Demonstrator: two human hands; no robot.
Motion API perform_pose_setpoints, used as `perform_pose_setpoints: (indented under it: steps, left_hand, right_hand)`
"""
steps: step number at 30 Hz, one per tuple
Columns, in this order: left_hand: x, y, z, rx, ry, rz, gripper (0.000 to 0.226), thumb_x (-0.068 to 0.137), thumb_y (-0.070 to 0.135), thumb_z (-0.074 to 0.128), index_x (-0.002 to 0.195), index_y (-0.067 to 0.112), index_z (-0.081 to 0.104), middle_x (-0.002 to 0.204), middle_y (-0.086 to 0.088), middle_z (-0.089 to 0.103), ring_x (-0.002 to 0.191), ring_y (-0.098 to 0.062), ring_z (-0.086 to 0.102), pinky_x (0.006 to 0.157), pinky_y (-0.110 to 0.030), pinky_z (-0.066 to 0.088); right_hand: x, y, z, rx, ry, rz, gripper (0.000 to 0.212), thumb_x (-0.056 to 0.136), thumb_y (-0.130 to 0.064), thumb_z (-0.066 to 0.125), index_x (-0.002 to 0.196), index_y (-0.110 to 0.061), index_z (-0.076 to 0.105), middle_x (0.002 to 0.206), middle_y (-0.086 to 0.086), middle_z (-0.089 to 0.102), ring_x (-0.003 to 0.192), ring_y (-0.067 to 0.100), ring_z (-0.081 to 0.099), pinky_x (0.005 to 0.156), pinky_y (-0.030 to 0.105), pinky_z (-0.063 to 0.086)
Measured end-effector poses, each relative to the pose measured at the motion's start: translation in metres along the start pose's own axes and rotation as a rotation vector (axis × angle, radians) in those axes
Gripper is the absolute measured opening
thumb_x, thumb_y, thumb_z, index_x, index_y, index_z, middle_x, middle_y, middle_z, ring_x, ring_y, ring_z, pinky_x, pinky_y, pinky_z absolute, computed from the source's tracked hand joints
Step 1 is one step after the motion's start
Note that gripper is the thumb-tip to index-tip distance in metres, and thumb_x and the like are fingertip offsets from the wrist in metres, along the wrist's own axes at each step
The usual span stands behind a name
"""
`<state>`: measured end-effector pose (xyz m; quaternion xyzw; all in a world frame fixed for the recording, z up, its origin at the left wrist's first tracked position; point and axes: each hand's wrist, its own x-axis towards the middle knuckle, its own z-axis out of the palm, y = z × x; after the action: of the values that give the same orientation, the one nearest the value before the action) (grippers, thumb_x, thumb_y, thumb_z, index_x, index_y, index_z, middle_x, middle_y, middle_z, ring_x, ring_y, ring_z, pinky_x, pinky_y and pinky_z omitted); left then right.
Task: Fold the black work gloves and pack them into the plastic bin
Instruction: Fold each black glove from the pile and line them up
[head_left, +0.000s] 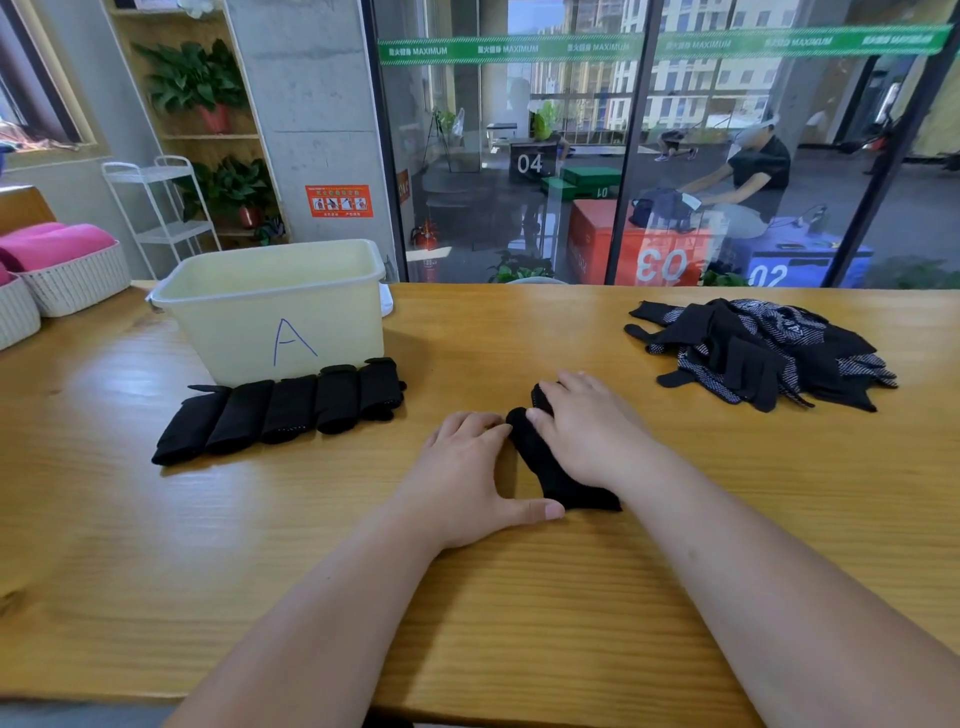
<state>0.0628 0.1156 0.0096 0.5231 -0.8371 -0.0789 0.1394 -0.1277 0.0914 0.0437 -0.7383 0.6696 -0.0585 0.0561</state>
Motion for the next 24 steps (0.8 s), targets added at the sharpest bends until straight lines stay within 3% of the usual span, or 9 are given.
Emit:
perform_pose_setpoints:
  steps: [4,10,18,24]
  left_hand:
    - [-0.002,-0.003,-0.003,-0.078,-0.017,-0.021,0.124,0.068,0.101,0.057,0.165,0.026,0.035,0.167,0.010,0.034,0.156,-0.013,0.017,0.129,-0.046,0.026]
    - [-0.004,-0.009,-0.008,-0.147,-0.002,-0.044,0.125,0.068,0.098,0.062,0.167,0.030,0.028,0.167,0.013,0.030,0.156,-0.009,0.012,0.129,-0.043,0.026]
    - [-0.005,-0.008,-0.009,-0.182,0.041,-0.041,0.122,0.069,0.100,0.059,0.166,0.032,0.029,0.165,0.015,0.033,0.156,-0.008,0.015,0.127,-0.044,0.029]
    - [-0.002,-0.004,-0.008,-0.256,0.091,-0.037,0.118,0.070,0.096,0.064,0.165,0.034,0.030,0.163,0.017,0.035,0.154,-0.007,0.016,0.125,-0.038,0.030]
  right_hand:
    - [0.009,-0.001,0.031,-0.042,-0.074,0.080,0.080,0.102,-0.076,0.009,0.170,-0.034,0.003,0.178,0.000,-0.006,0.164,0.027,-0.008,0.132,0.053,0.001]
    - [0.017,0.004,0.028,-0.073,-0.113,0.080,0.083,0.096,-0.083,0.004,0.168,-0.042,-0.006,0.178,-0.002,-0.013,0.163,0.031,-0.013,0.131,0.056,-0.004]
    - [-0.005,0.006,0.019,-0.083,-0.192,0.051,0.078,0.101,-0.078,0.012,0.168,-0.042,-0.007,0.176,-0.003,-0.019,0.162,0.033,-0.016,0.131,0.057,-0.004]
    - [0.006,-0.005,0.030,-0.083,-0.133,0.073,0.081,0.101,-0.078,0.013,0.169,-0.036,-0.002,0.177,-0.001,-0.015,0.163,0.032,-0.016,0.130,0.058,-0.004]
